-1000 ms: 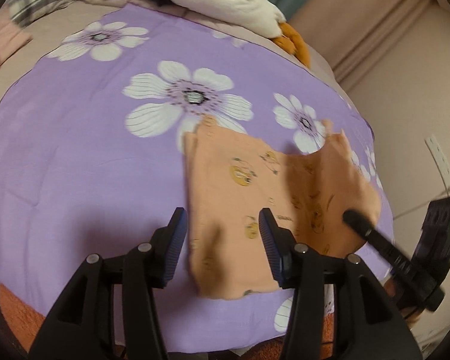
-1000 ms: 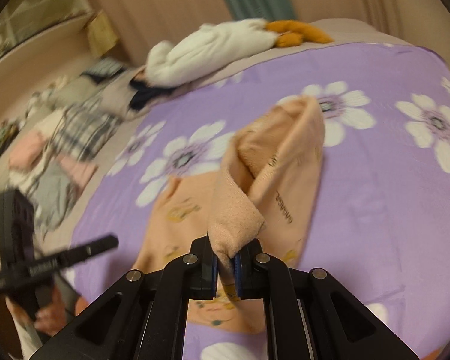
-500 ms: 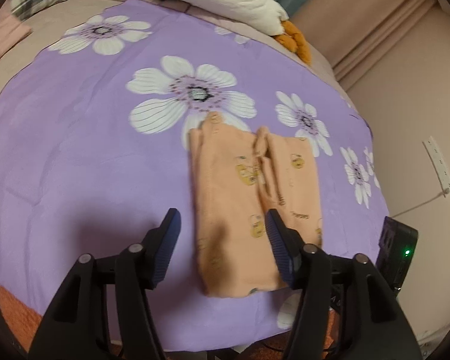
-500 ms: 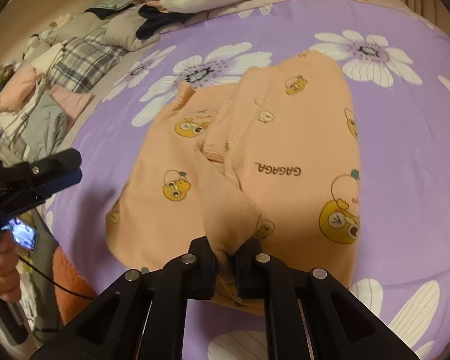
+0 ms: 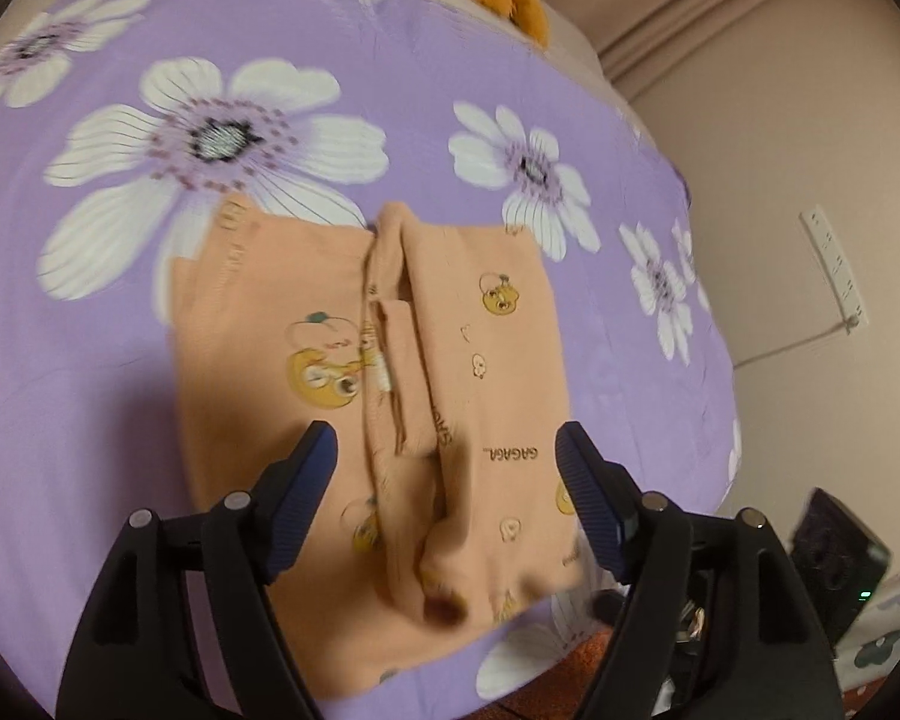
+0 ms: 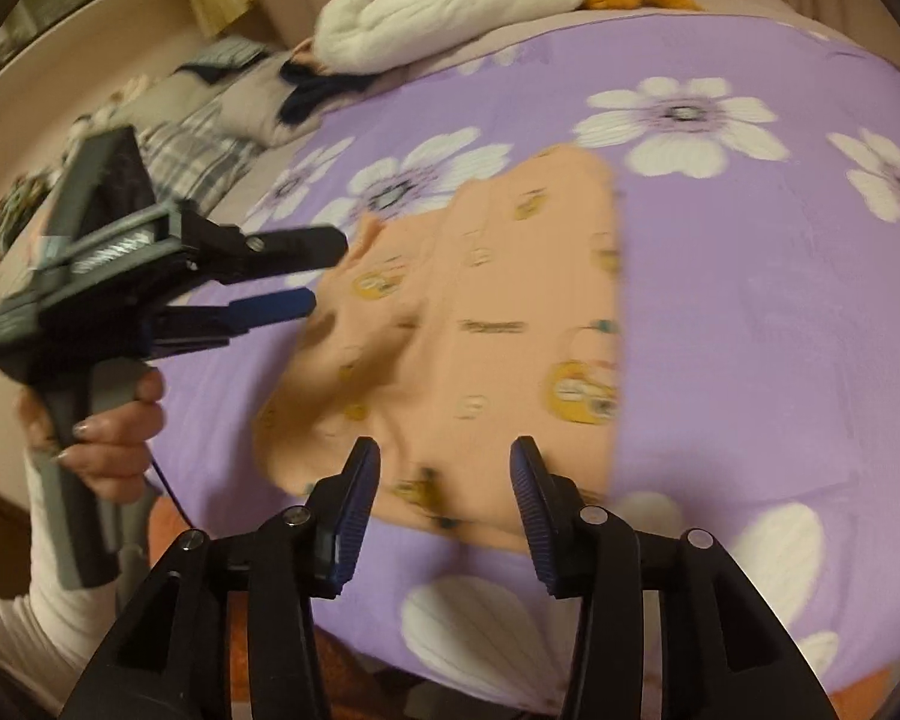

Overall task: Fold small clothes
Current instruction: 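Grasp the folded end of the orange bundle with the left gripper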

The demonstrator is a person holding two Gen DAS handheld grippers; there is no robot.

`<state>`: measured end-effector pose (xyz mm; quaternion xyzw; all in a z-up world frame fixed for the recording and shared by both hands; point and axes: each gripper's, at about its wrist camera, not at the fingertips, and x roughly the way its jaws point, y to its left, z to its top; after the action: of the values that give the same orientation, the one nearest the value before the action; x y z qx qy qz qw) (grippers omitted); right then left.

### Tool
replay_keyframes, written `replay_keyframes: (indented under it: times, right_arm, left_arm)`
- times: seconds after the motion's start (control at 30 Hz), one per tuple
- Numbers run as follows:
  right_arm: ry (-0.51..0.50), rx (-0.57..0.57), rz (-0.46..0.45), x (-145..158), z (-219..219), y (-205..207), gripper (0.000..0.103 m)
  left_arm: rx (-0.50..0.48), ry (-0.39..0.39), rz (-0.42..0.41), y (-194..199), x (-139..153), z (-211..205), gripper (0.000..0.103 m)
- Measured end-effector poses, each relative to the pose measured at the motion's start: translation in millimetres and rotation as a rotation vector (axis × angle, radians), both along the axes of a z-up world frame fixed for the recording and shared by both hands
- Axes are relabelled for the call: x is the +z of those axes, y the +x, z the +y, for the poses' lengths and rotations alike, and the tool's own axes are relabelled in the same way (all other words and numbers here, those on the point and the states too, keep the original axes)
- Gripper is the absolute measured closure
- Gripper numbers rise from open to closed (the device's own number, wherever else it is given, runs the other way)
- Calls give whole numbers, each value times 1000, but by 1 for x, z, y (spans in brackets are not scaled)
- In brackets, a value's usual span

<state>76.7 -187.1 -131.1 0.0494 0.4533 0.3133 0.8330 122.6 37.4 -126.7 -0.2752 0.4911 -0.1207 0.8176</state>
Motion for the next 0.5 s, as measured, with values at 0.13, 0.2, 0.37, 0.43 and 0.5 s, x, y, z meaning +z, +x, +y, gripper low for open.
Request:
replay_keyframes:
  times: [0.13,0.2,0.37,0.43,0.5]
  right_arm:
    - [-5,-94,5,-3,-20,5,57]
    - [-6,-129,18,-7,-27,9,57]
    - [-13,-177,41,-15,-36,17,57]
    - [-15,-188,49,-18,-37,19,57]
    - [-18,-193,53,-19,-37,19,57]
  left_arm:
    - [-25,34,48,16,-18,-13,29]
    - [-41,30,56,21,-23,-19,31]
    - [-43,38,79,25,-36,-25,76]
    - [-32,36,71,23,-35,-25,90]
    - [-32,58,44,19,-25,-28,90]
